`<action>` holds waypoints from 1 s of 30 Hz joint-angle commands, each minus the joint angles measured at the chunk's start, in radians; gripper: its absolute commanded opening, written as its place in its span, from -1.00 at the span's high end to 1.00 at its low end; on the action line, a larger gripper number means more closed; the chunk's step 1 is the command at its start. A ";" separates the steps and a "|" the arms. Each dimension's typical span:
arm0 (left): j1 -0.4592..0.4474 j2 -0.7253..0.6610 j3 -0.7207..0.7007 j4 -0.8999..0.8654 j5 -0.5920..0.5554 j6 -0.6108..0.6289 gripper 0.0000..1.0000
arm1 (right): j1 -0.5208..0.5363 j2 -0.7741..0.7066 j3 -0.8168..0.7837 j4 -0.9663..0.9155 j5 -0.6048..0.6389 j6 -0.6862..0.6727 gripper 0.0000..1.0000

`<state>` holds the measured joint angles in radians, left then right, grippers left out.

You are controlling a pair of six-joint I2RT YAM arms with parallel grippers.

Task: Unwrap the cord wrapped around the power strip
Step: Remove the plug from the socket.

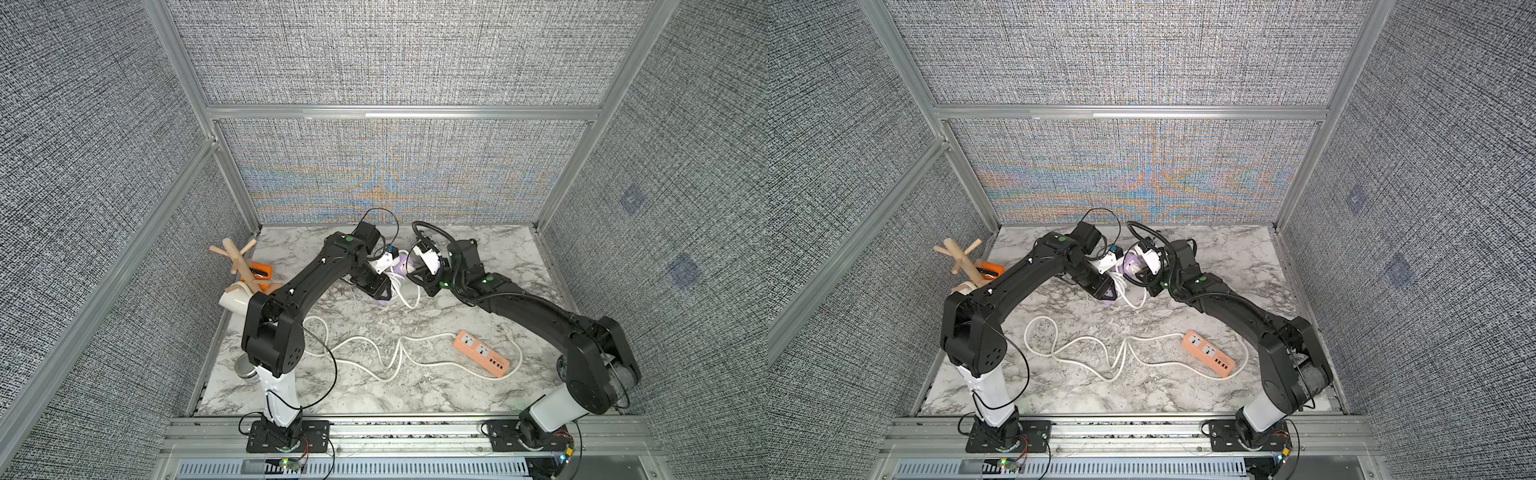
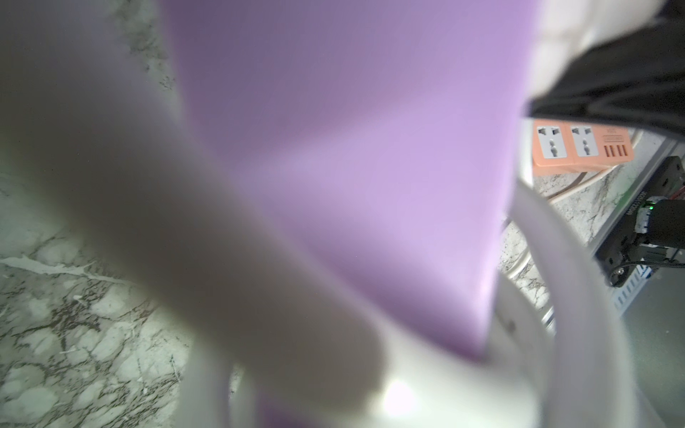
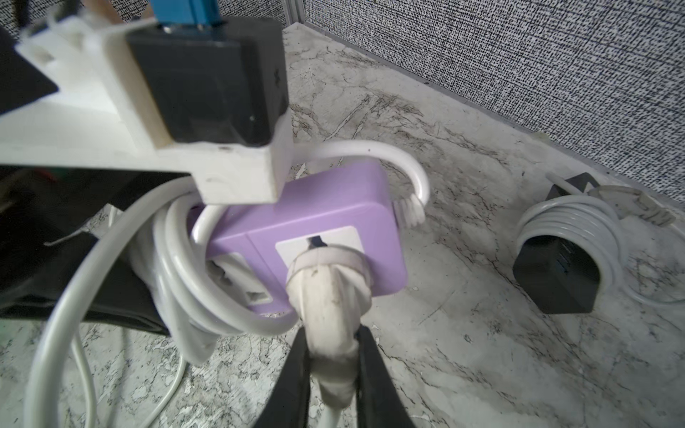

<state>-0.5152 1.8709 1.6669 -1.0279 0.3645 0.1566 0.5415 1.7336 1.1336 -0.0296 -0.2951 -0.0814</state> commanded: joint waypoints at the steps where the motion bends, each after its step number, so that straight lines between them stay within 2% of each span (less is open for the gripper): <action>1: 0.017 0.013 0.003 0.024 -0.220 -0.134 1.00 | 0.021 -0.018 0.005 0.032 0.008 0.003 1.00; 6: 0.017 0.052 0.032 -0.019 -0.194 -0.153 1.00 | 0.053 -0.027 0.063 -0.084 0.164 -0.014 1.00; 8: 0.016 0.063 0.042 -0.026 -0.171 -0.154 1.00 | 0.051 -0.053 0.050 -0.068 0.147 -0.016 1.00; 10: 0.017 0.055 0.037 -0.014 -0.151 -0.148 1.00 | 0.031 -0.079 0.010 -0.005 0.077 0.009 1.00; 15: 0.016 -0.018 -0.019 0.066 -0.112 -0.124 1.00 | 0.009 -0.037 0.034 -0.019 0.022 0.072 1.00; 19: 0.016 -0.075 -0.066 0.153 -0.035 -0.134 1.00 | 0.015 0.041 0.141 -0.088 -0.015 0.258 1.00; 24: 0.017 -0.103 -0.090 0.208 -0.021 -0.167 1.00 | -0.003 0.048 0.134 -0.057 -0.021 0.469 1.00; 27: 0.016 -0.130 -0.107 0.253 -0.021 -0.201 1.00 | -0.017 0.049 0.121 -0.065 -0.042 0.544 1.00; 30: 0.018 -0.173 -0.162 0.341 0.017 -0.257 1.00 | -0.032 0.043 0.084 -0.046 -0.068 0.596 0.90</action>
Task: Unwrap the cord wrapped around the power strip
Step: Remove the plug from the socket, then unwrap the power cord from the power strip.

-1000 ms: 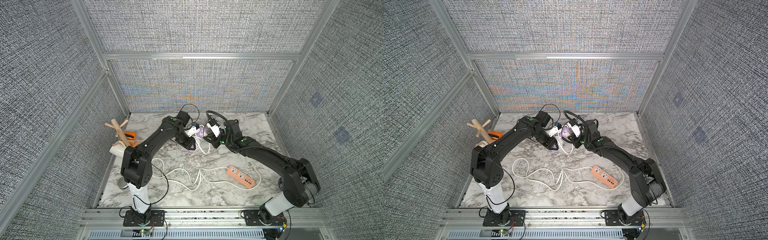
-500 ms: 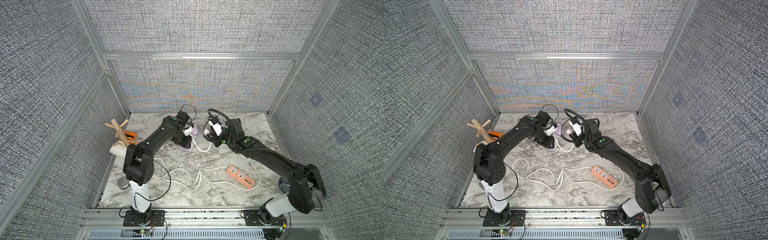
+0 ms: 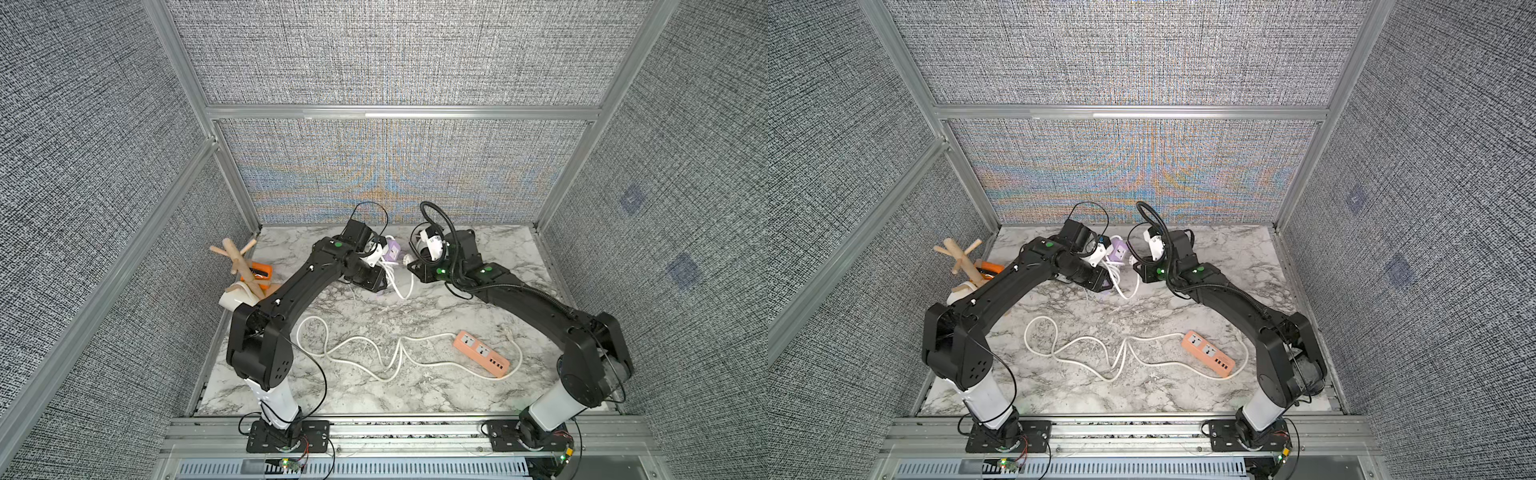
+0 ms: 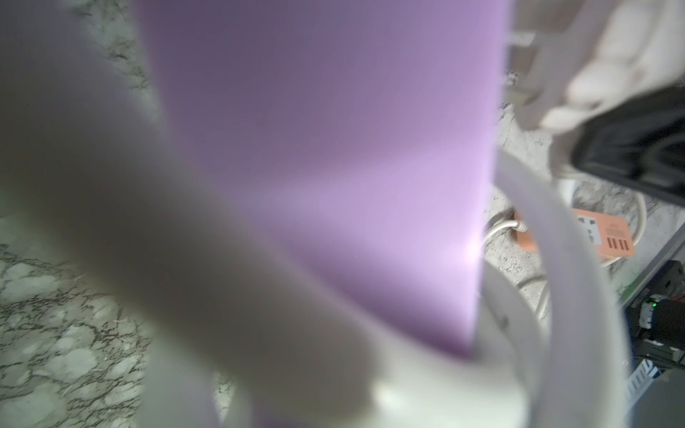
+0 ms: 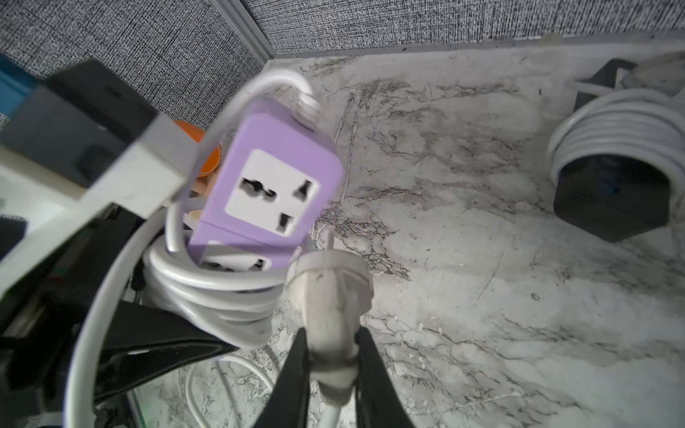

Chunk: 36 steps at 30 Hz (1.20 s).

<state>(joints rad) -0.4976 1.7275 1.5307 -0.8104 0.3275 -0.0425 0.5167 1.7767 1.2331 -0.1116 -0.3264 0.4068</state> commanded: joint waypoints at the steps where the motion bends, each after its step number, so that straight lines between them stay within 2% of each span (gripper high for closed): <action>1: 0.001 -0.047 -0.054 0.162 0.078 -0.084 1.00 | -0.017 0.003 -0.023 0.038 -0.050 0.128 0.88; 6: 0.000 -0.074 -0.143 0.302 0.236 -0.202 1.00 | -0.056 0.030 -0.037 0.076 -0.126 0.195 0.78; 10: -0.001 -0.060 -0.139 0.298 0.272 -0.257 1.00 | -0.070 0.069 0.014 0.069 -0.143 0.174 0.68; 15: -0.001 -0.090 -0.200 0.403 0.348 -0.352 1.00 | -0.111 0.129 0.079 0.033 -0.183 0.164 0.21; 21: -0.001 -0.098 -0.246 0.447 0.336 -0.401 1.00 | -0.137 0.089 0.096 -0.036 -0.168 0.115 -0.09; 26: -0.002 -0.083 -0.273 0.537 0.313 -0.478 1.00 | -0.132 0.006 0.061 -0.073 -0.178 0.092 -0.23; 30: -0.003 -0.078 -0.306 0.635 0.291 -0.531 1.00 | -0.095 -0.053 0.041 -0.081 -0.187 0.086 -0.39; 36: -0.009 -0.062 -0.314 0.709 0.287 -0.574 1.00 | -0.024 -0.025 0.069 -0.099 -0.201 0.047 -0.58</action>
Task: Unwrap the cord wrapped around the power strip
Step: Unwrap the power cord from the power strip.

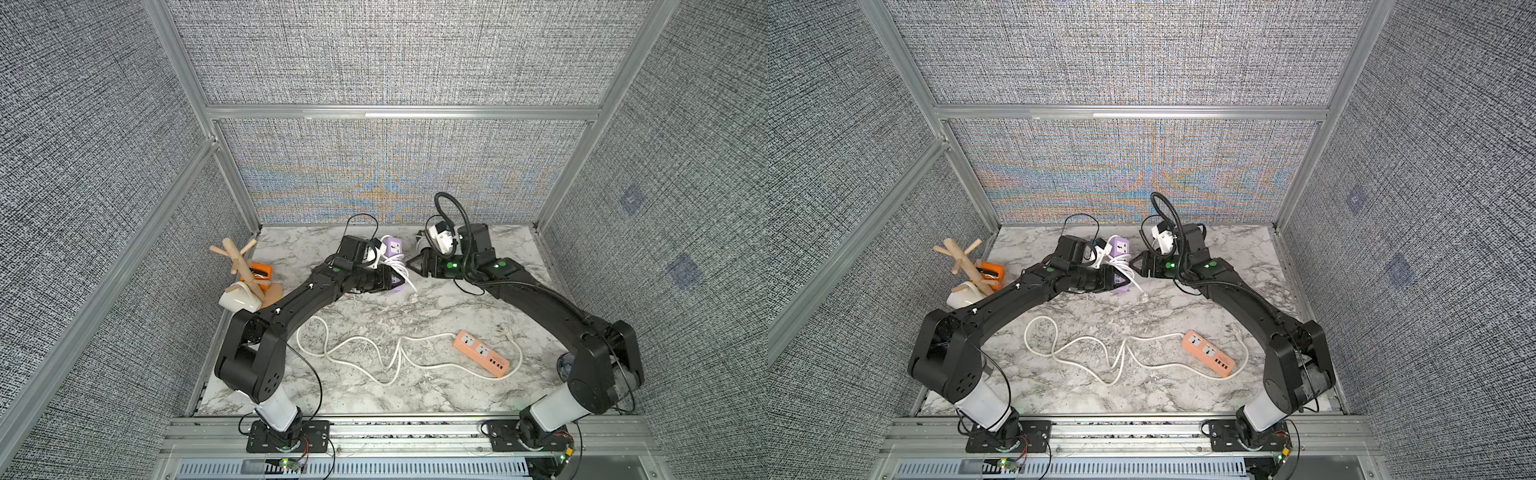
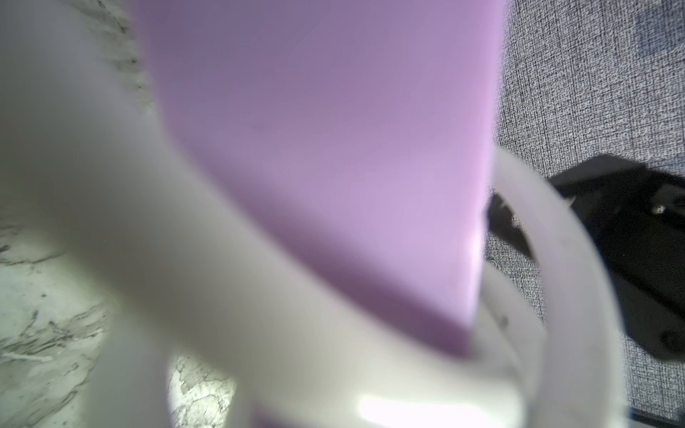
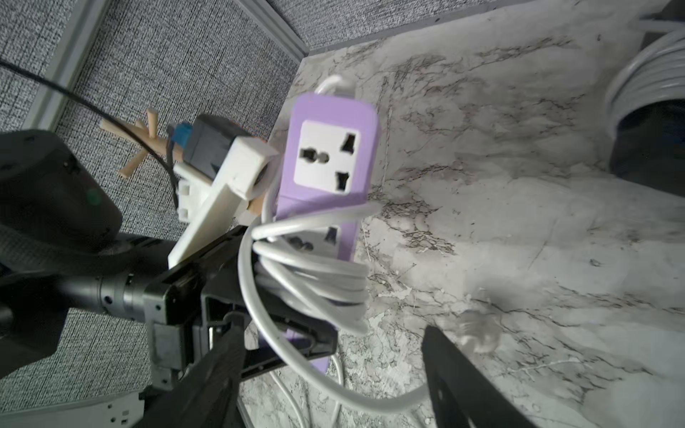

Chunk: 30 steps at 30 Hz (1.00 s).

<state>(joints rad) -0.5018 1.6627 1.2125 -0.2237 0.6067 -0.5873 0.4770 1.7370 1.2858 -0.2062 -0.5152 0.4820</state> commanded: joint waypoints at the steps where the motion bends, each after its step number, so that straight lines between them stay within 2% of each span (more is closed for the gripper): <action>1: -0.008 0.004 0.005 0.127 0.008 -0.029 1.00 | 0.020 0.023 0.023 -0.001 -0.019 -0.028 -0.60; 8: -0.036 0.011 0.015 0.138 0.018 -0.012 1.00 | 0.059 0.101 0.087 0.025 -0.026 -0.022 -0.70; 18: -0.067 -0.018 0.010 0.156 0.058 0.047 1.00 | 0.059 0.177 0.150 0.014 -0.002 0.031 -0.70; 22: -0.073 -0.034 -0.005 0.209 0.095 0.051 1.00 | 0.054 0.200 0.152 0.008 -0.004 0.039 -0.54; 27: -0.078 -0.050 -0.020 0.230 0.083 0.069 0.99 | 0.043 0.198 0.141 0.025 -0.015 0.046 -0.08; 30: -0.078 -0.050 -0.034 0.267 0.084 0.064 1.00 | 0.030 0.176 0.125 0.025 -0.014 0.047 -0.01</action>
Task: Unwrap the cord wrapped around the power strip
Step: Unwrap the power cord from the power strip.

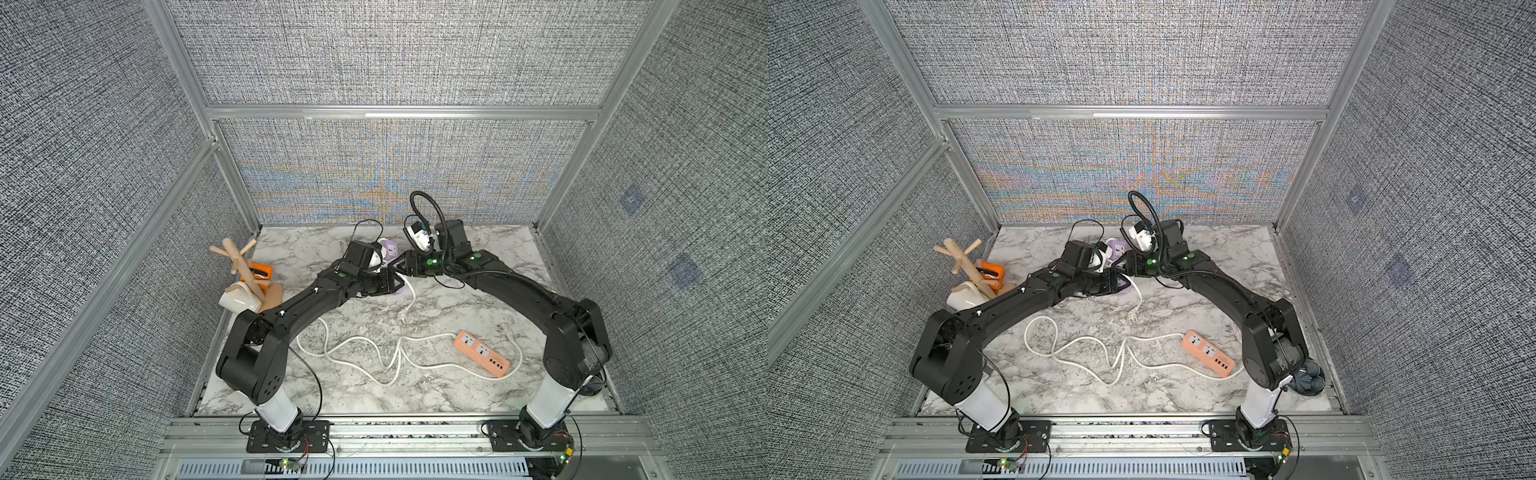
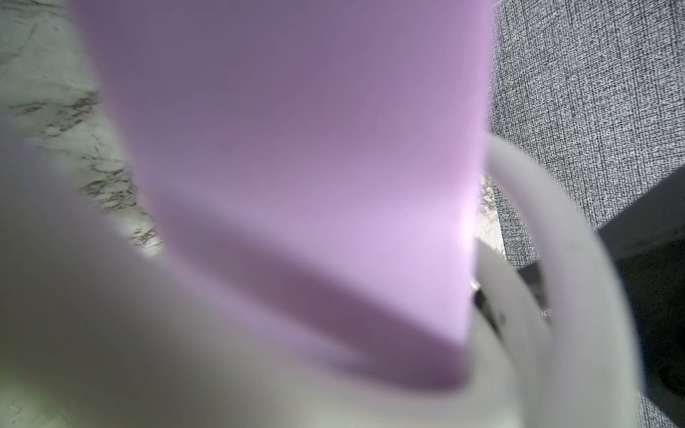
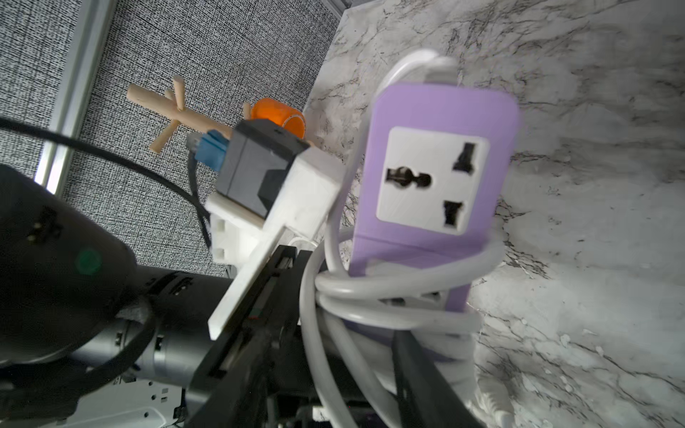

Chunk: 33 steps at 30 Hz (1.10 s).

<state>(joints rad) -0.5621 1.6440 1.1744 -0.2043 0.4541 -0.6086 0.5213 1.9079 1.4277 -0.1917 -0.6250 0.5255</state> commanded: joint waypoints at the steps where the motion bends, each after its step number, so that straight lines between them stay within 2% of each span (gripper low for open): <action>1: -0.018 -0.030 0.002 0.257 0.236 0.085 0.99 | -0.019 -0.005 -0.025 0.010 0.096 0.001 0.00; 4: -0.016 -0.024 0.004 0.273 0.233 0.089 0.99 | -0.043 -0.056 -0.063 0.013 0.096 -0.002 -0.06; 10: -0.016 -0.005 0.016 0.285 0.230 0.102 1.00 | -0.105 -0.169 -0.144 0.018 0.113 0.001 -0.36; 15: -0.017 0.005 0.010 0.327 0.247 0.104 1.00 | -0.096 -0.161 -0.132 -0.013 0.116 -0.016 -0.55; 20: -0.022 0.015 0.019 0.298 0.248 0.136 1.00 | -0.083 -0.145 -0.116 0.021 0.091 0.002 -0.58; 24: -0.037 0.018 0.041 0.221 0.205 0.193 1.00 | -0.062 -0.127 -0.100 0.060 0.042 0.011 -0.59; 27: -0.038 0.014 0.031 0.258 0.220 0.177 1.00 | -0.056 -0.101 -0.080 0.040 0.059 0.017 -0.58; 33: -0.041 -0.002 0.015 0.320 0.256 0.155 1.00 | -0.051 -0.068 -0.074 0.045 0.067 0.024 -0.34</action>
<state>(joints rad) -0.5922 1.6615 1.1858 -0.0494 0.5907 -0.4950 0.4625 1.8225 1.3487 -0.1650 -0.5770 0.5232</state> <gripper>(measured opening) 0.465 0.675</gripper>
